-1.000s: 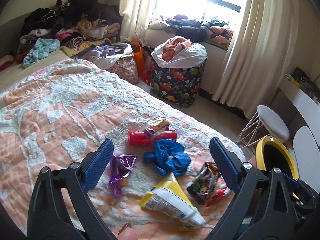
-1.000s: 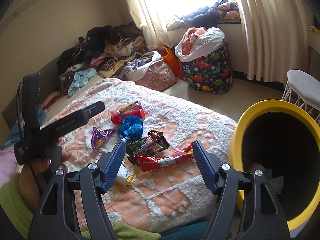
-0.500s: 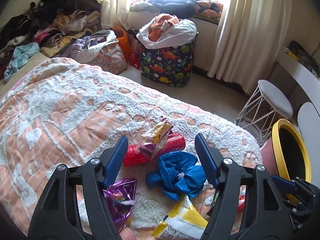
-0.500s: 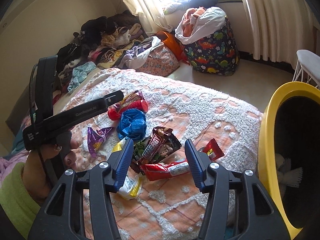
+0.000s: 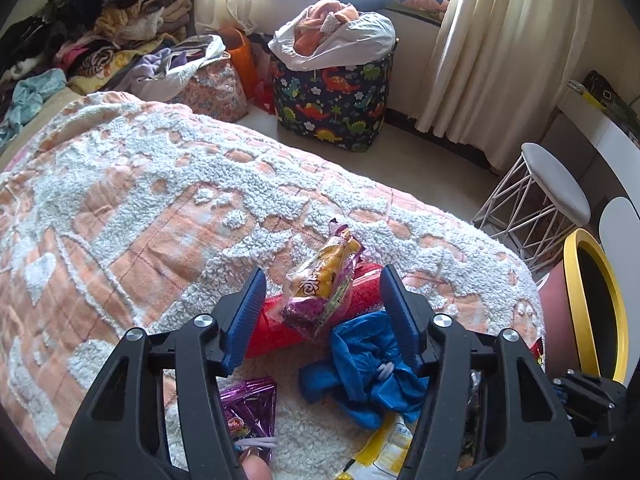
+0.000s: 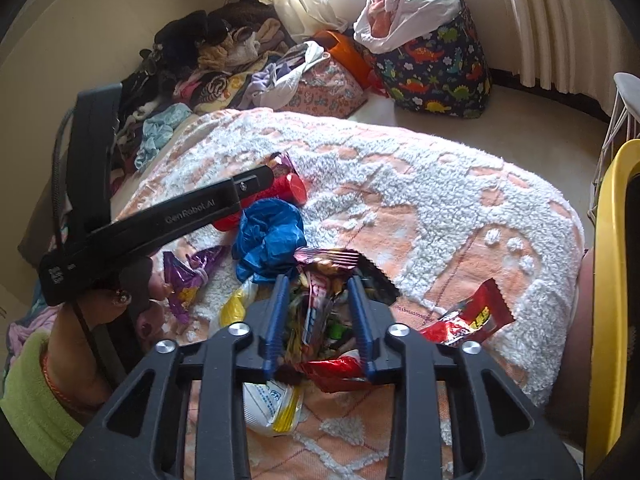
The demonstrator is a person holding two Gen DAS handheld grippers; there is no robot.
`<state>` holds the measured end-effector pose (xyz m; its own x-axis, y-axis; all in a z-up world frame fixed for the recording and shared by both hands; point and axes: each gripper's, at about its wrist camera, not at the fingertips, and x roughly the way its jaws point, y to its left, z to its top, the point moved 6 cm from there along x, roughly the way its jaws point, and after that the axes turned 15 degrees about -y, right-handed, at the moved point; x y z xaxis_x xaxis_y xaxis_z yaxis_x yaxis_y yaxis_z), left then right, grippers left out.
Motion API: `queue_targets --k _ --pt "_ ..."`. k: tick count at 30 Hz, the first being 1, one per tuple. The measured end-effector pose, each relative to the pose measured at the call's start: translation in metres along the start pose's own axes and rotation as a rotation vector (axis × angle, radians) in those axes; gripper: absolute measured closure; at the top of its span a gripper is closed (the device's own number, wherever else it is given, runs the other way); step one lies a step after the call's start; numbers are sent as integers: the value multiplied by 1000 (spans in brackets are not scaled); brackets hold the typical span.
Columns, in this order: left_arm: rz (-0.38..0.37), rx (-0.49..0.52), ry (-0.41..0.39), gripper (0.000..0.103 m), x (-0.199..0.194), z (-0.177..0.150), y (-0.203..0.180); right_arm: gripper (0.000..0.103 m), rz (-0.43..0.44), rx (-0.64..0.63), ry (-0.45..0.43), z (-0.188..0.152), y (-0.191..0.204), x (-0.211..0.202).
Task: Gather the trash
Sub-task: 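Grasp the snack wrappers with the right gripper while the left gripper grasps a purple snack packet, then lift the held wrappers off the bed with both grippers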
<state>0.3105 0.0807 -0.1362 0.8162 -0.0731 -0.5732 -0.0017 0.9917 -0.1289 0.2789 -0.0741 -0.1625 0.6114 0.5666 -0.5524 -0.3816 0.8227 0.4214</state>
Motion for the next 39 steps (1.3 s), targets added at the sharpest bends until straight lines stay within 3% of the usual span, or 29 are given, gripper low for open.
queue_targets --k 4,12,14,15,16,26,39 --pt "-5 -15 11 65 1 -6 2 87 8 12 11 -6 0 1" --pt "-7 -37 -6 85 -9 -11 4 88 80 46 -20 -13 7 -17" --pt "-9 -45 -11 86 -13 -12 4 88 97 47 -38 -13 9 -24" --pt "-10 -50 -18 96 -17 -12 4 88 103 45 -46 -12 11 -27" --pt "-12 -58 -23 98 -19 -12 4 88 106 44 -55 -11 11 -30" --pt "-74 -149 -81 98 -60 -16 -8 88 135 27 -105 -3 14 -57" --pt "-134 -133 -133 98 -98 -16 -38 88 147 17 -152 6 13 -86"
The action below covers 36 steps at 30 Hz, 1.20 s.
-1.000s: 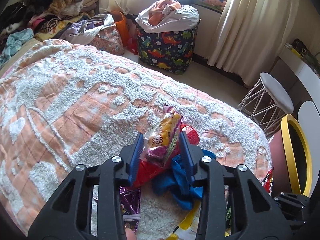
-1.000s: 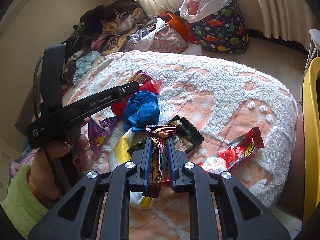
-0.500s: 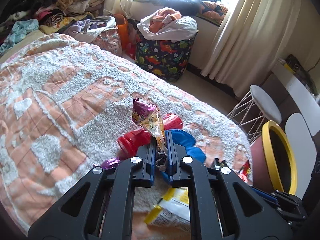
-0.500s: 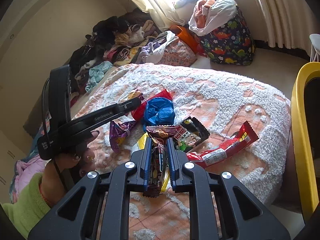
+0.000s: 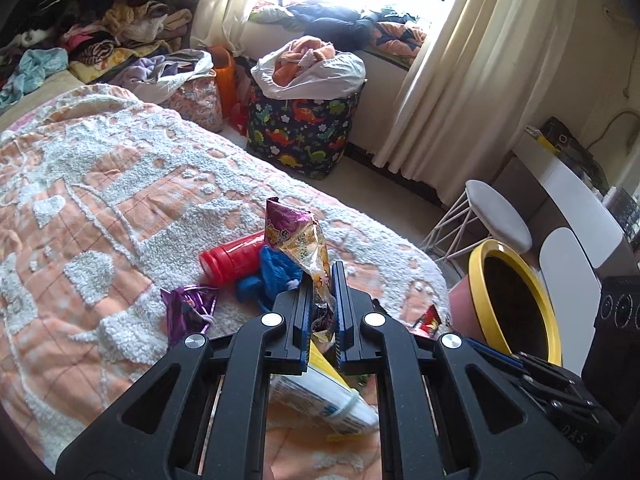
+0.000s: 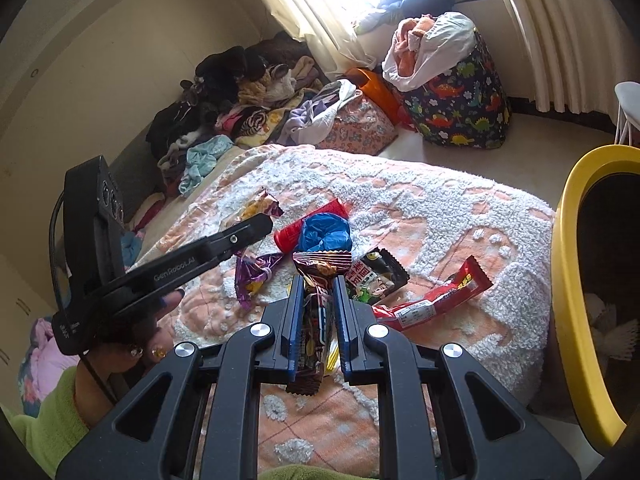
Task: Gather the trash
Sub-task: 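Lift the held wrappers off the bed with both grippers, then carry the brown wrapper and purple packet with both grippers over the bin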
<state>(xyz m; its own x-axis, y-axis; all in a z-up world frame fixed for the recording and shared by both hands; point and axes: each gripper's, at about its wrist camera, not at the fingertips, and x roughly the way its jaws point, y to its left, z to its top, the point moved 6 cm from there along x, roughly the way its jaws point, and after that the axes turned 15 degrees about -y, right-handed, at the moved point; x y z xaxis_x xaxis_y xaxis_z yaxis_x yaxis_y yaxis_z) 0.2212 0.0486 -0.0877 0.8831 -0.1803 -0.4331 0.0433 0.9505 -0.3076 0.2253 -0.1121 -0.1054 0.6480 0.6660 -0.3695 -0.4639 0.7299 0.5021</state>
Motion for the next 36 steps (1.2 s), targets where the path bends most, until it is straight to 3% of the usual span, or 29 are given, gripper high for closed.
queue_targets --k 16,36 --pt "-66 60 14 98 -9 -8 -39 89 -24 24 -97 28 -16 -36" --pt "-226 168 60 98 4 -28 -132 89 -194 167 -271 71 -117 -107"
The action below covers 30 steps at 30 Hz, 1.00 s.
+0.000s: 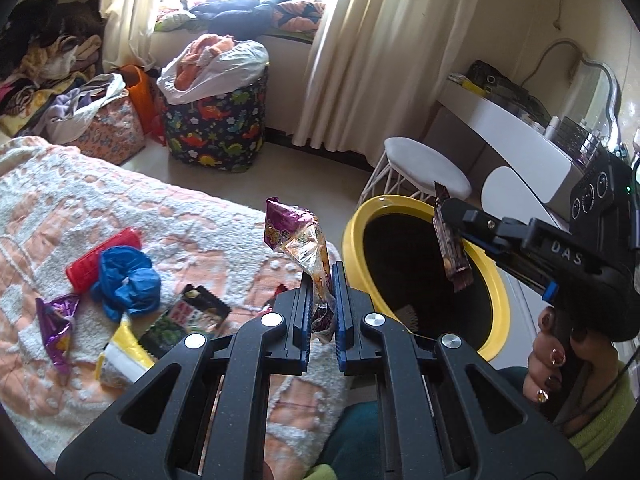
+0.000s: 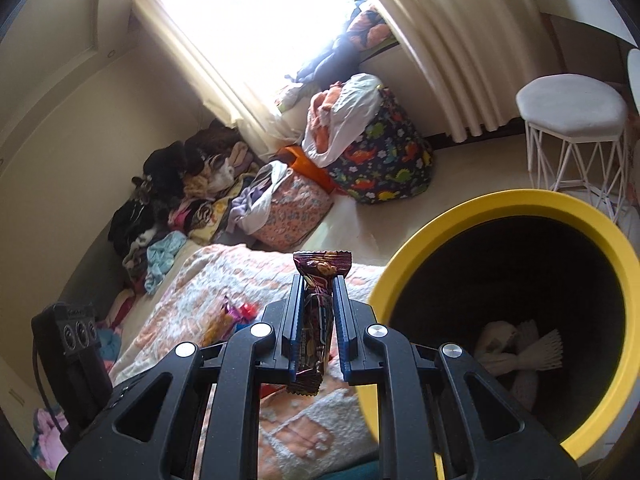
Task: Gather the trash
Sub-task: 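Carry the brown wrapper and purple packet with both grippers over the bin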
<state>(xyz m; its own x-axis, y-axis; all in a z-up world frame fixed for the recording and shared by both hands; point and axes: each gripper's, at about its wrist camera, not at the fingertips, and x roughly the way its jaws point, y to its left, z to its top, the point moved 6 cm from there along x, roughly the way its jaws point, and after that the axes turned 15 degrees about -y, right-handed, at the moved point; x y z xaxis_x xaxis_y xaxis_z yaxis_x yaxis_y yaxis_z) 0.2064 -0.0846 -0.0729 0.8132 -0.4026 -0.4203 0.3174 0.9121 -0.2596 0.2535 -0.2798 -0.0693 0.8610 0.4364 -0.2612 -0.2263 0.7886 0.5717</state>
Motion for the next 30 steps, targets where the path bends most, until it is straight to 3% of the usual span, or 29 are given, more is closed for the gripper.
queue_targets --k 30 --pt "-136 101 52 98 24 -21 -77 89 -192 55 -111 31 -83 -29"
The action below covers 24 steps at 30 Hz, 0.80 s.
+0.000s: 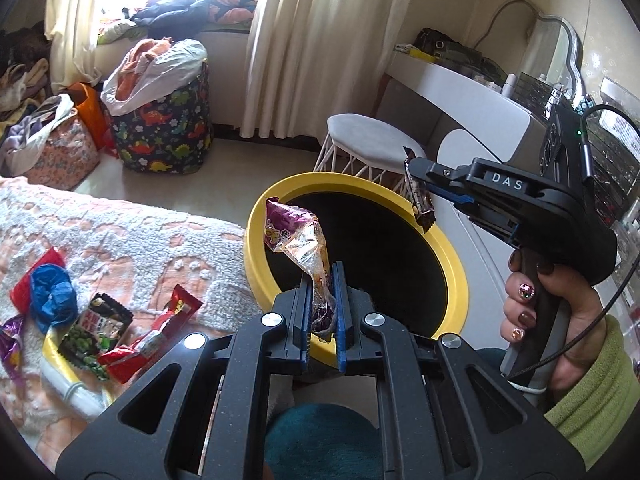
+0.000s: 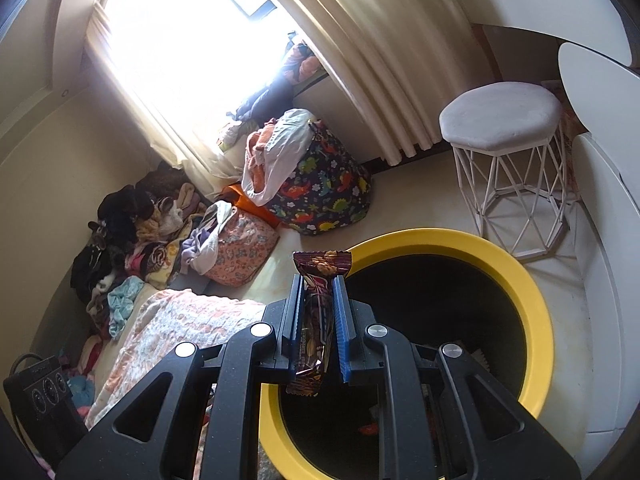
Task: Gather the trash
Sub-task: 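Carry the brown wrapper and purple packet with both grippers over the bin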
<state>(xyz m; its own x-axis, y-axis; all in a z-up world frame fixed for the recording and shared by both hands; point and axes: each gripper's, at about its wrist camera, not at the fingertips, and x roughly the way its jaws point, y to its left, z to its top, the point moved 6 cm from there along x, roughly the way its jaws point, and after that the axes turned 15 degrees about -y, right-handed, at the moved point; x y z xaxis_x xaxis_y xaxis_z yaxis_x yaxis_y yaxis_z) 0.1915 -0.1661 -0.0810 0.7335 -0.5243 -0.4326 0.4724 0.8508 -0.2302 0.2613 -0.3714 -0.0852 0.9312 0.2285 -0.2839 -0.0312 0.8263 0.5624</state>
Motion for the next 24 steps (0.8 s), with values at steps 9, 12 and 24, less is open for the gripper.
queue_targets --k 9,12,24 --pt "-28 27 31 98 11 -10 -13 89 -45 14 -8 2 -20 -1" --pt "-38 34 42 98 16 -14 -18 89 -59 16 -6 1 -25 0" --pt "-64 48 88 98 39 -27 -31 89 -91 40 26 -5 -39 6"
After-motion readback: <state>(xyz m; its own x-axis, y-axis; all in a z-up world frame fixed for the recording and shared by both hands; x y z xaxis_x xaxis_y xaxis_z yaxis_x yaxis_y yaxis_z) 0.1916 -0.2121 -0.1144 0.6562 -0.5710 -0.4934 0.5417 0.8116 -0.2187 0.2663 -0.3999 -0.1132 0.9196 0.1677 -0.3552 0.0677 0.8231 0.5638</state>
